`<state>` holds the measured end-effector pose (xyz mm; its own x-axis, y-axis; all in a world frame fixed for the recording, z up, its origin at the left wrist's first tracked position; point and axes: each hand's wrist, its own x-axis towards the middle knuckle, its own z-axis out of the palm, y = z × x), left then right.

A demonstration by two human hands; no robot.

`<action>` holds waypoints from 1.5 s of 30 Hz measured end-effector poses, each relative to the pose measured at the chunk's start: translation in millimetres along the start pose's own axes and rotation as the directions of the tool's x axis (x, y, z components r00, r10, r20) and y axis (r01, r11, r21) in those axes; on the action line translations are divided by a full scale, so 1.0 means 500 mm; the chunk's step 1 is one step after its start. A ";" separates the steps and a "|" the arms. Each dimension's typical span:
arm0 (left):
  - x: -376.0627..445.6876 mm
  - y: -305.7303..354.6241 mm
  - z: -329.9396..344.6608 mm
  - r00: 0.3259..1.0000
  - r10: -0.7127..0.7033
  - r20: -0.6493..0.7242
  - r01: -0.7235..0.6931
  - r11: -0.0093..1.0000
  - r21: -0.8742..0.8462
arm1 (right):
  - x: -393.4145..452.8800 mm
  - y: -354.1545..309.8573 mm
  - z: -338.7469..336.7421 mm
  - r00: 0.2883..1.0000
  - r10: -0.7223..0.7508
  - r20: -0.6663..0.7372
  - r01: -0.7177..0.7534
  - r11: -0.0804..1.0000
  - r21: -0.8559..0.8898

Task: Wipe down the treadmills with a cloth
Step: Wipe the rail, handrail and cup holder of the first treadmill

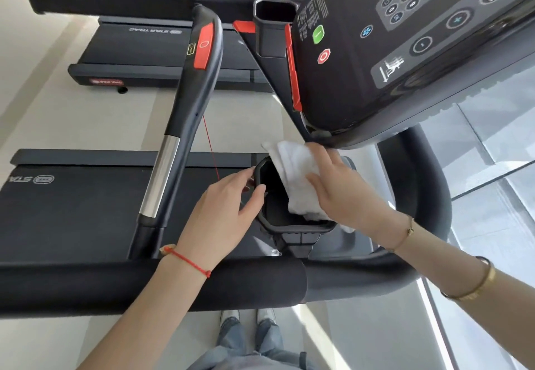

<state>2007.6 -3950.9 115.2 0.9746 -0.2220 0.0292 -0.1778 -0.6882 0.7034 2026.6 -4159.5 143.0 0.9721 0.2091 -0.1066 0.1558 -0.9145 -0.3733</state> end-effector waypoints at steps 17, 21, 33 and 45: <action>0.001 -0.004 0.002 0.999 -0.033 0.008 0.033 0.998 -0.052 | 0.057 0.020 0.003 0.952 -0.305 0.025 0.297 0.904 -0.309; 0.001 -0.007 0.006 1.000 -0.019 -0.016 0.018 0.999 -0.047 | 0.004 0.035 0.004 0.971 -0.240 0.003 0.237 0.954 -0.185; 0.001 -0.009 0.006 1.000 0.009 -0.026 -0.010 0.999 -0.035 | 0.032 0.023 0.016 0.976 -0.212 -0.051 0.188 0.934 -0.303; 0.002 -0.005 0.006 0.999 0.029 -0.022 -0.030 0.999 -0.029 | -0.024 0.015 0.021 0.966 0.252 0.058 -0.255 0.895 0.365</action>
<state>2008.4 -3951.5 111.2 0.9718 -0.2267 0.0650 -0.2025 -0.6607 0.7228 2014.1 -4165.1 131.9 0.9681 -0.0079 -0.2505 -0.1726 -0.7458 -0.6435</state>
